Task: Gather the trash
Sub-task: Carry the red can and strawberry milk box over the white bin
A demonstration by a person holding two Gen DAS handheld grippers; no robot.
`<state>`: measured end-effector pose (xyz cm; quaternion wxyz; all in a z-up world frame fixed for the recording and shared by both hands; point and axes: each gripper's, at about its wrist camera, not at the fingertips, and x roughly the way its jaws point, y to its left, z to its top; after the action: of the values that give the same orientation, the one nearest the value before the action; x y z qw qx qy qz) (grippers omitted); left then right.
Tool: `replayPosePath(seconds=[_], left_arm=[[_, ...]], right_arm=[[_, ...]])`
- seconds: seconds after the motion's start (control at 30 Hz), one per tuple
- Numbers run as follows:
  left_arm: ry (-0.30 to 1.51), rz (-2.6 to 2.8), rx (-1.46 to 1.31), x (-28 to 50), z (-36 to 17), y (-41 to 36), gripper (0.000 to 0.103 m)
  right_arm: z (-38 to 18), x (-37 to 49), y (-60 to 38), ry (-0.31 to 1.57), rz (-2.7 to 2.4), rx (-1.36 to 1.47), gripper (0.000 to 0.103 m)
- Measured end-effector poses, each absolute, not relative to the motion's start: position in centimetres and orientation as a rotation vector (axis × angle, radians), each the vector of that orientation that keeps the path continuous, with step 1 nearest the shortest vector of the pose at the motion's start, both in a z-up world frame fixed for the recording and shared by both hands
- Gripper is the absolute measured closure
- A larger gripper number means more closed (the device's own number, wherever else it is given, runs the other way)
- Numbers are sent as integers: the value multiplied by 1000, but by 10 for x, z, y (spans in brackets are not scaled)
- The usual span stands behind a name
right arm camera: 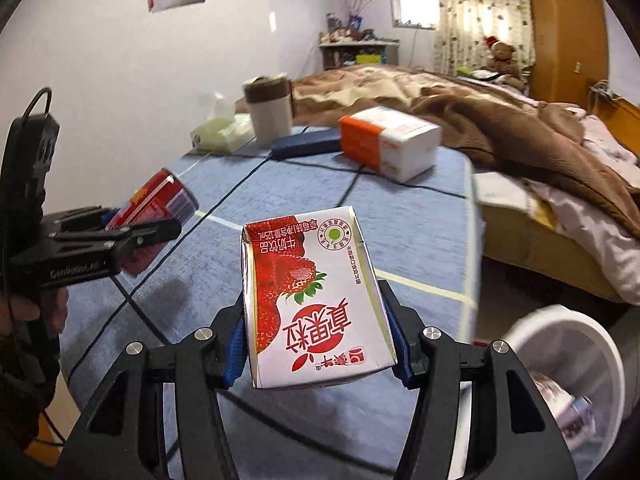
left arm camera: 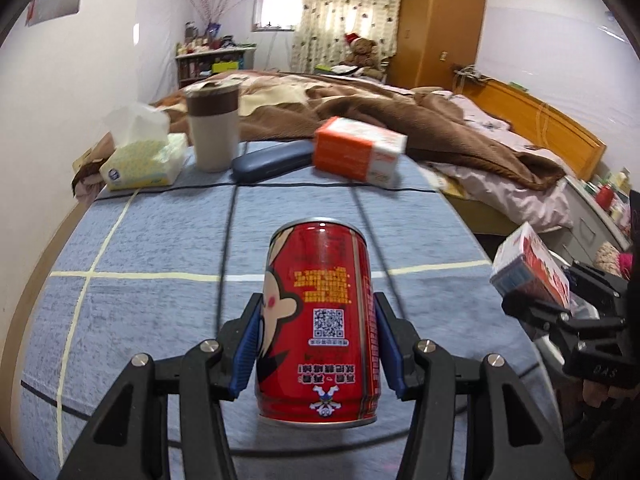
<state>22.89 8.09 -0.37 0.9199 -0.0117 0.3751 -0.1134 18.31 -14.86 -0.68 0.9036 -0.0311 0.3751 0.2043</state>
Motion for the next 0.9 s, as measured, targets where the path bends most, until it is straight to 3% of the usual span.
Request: replayPosePath(seconds=[0.47, 0.9], left_arm=[[702, -391, 47, 186, 23, -11, 48], [722, -601, 126, 168, 14, -123, 48]], right_arm=[[15, 136, -234, 716, 216, 2, 45], [6, 121, -311, 747, -33, 104, 45]])
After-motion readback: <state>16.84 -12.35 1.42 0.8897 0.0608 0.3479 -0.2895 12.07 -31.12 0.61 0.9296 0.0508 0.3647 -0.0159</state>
